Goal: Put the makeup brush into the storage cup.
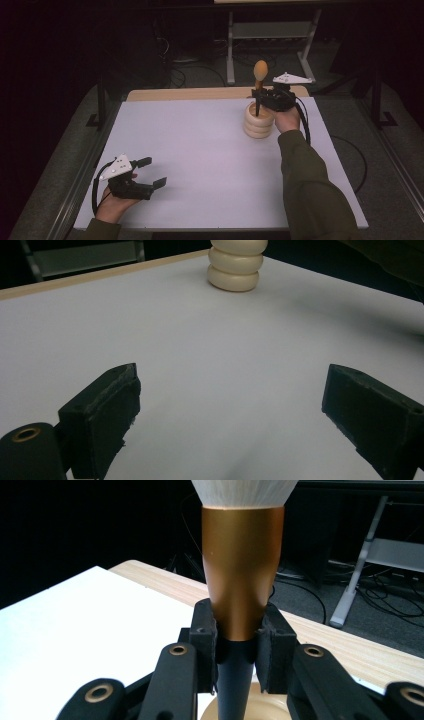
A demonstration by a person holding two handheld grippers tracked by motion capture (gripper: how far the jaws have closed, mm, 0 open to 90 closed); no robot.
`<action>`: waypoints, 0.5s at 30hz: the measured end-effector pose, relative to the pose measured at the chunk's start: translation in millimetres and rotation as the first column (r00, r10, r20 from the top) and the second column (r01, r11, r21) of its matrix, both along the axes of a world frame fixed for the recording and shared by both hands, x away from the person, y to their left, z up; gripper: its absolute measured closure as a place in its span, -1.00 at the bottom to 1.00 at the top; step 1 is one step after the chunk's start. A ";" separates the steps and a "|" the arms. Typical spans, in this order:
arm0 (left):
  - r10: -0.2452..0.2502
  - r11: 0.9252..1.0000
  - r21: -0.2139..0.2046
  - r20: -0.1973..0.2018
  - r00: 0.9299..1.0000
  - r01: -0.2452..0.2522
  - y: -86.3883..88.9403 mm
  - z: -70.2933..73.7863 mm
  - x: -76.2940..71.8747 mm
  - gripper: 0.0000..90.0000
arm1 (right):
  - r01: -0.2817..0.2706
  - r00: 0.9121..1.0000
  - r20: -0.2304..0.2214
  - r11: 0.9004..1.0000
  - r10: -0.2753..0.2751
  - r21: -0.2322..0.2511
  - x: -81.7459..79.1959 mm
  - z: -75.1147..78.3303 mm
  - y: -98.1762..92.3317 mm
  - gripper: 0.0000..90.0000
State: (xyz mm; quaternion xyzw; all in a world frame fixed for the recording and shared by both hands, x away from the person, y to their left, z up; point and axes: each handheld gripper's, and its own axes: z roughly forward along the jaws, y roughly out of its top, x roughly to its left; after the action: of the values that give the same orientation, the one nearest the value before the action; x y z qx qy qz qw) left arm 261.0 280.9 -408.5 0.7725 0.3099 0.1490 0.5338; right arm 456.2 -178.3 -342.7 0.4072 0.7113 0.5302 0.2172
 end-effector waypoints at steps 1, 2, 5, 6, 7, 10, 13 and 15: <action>0.000 1.000 -0.001 -0.001 1.000 0.000 0.0 0.0 -0.1 -0.81 | 0.000 1.000 0.001 1.000 0.000 -0.004 0.4 -0.9 0.2 0.60; 0.001 1.000 -0.003 -0.002 1.000 -0.001 -0.1 -0.1 -0.1 -0.81 | 0.001 1.000 -0.004 1.000 -0.001 -0.001 0.5 -1.6 0.8 0.60; 0.000 1.000 -0.003 -0.003 1.000 0.000 -0.1 -0.1 -0.2 -0.81 | 0.002 1.000 -0.004 1.000 -0.002 -0.004 1.3 -3.5 1.1 0.60; 0.002 1.000 -0.003 -0.004 1.000 -0.002 -0.2 -0.1 -0.3 -0.81 | 0.004 1.000 -0.008 1.000 -0.004 -0.004 1.4 -4.4 1.1 0.60; 0.002 1.000 -0.003 -0.005 1.000 -0.002 -0.2 -0.1 -0.3 -0.81 | 0.004 1.000 -0.009 1.000 -0.004 -0.005 1.5 -5.0 1.1 0.60; 0.001 1.000 -0.003 -0.005 1.000 -0.001 -0.3 -0.3 -0.2 -0.82 | 0.011 1.000 -0.012 1.000 -0.011 -0.004 2.2 -8.3 0.1 0.60; 0.001 1.000 -0.002 -0.004 1.000 -0.001 -0.4 -0.3 -0.1 -0.82 | 0.013 1.000 -0.018 1.000 -0.013 -0.004 2.5 -11.7 -0.9 0.60; -0.001 1.000 0.000 -0.004 1.000 0.001 -0.5 -0.3 -0.1 -0.81 | 0.017 1.000 -0.020 1.000 -0.017 -0.008 3.1 -14.7 -1.9 0.60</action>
State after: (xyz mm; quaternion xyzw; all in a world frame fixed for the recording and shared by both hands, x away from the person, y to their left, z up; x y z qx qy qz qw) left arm 261.0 280.4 -408.8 0.7729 0.3105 0.1471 0.5334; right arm 459.3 -180.2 -357.4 0.4179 0.7119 0.5214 0.2161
